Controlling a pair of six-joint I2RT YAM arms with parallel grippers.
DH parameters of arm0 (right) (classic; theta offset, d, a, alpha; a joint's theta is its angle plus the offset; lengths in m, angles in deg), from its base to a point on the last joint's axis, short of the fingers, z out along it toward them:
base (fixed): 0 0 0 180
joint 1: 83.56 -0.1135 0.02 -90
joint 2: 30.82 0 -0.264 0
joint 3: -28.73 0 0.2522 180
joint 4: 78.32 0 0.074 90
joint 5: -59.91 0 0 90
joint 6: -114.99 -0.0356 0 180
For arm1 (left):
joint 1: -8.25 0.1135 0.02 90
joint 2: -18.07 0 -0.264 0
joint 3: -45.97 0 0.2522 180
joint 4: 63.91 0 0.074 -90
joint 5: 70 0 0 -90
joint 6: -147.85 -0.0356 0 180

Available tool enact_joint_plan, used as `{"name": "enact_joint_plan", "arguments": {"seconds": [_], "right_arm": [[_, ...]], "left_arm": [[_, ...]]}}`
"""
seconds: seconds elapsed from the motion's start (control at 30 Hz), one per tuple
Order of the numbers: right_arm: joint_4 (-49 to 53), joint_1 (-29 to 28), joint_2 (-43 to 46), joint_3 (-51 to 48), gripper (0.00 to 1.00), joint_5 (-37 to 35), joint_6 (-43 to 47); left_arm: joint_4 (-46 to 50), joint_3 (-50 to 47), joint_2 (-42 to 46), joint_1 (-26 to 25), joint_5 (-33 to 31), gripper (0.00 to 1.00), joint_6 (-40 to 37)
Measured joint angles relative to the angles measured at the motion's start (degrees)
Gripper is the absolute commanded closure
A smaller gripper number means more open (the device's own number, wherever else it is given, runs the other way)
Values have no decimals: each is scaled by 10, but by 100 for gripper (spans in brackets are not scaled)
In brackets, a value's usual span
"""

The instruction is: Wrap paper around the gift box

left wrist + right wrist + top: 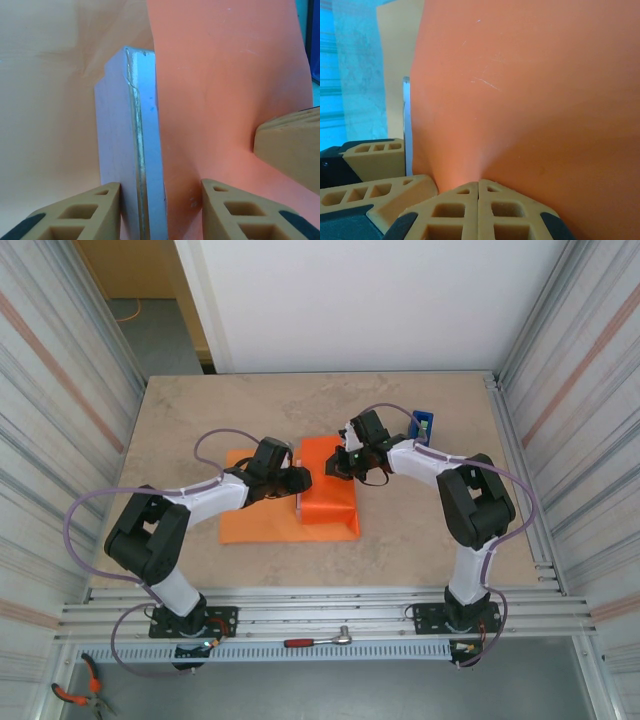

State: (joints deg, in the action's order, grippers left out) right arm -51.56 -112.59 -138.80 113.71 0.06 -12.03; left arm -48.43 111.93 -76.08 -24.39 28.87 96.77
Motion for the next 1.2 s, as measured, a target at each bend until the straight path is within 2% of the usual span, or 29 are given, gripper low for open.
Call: {"name": "enact_joint_plan", "arguments": {"seconds": [0.4, 0.67, 0.87, 1.03, 1.2], "right_arm": [[47, 30, 0, 68, 100, -3, 17], [46, 16, -24, 52, 100, -6, 17], [21, 17, -25, 37, 100, 1, 17], [5, 17, -20, 26, 100, 2, 17], [-1, 17, -18, 21, 100, 2, 17]], "left_arm": [[-3, -1, 0, 0, -2, 60, 0], [-3, -1, 0, 0, -2, 59, 0], [2, -2, 8, 8, -1, 53, -3], [32, -40, 79, 46, 0, 48, -5], [41, -121, 203, 117, -2, 40, 6]]}}
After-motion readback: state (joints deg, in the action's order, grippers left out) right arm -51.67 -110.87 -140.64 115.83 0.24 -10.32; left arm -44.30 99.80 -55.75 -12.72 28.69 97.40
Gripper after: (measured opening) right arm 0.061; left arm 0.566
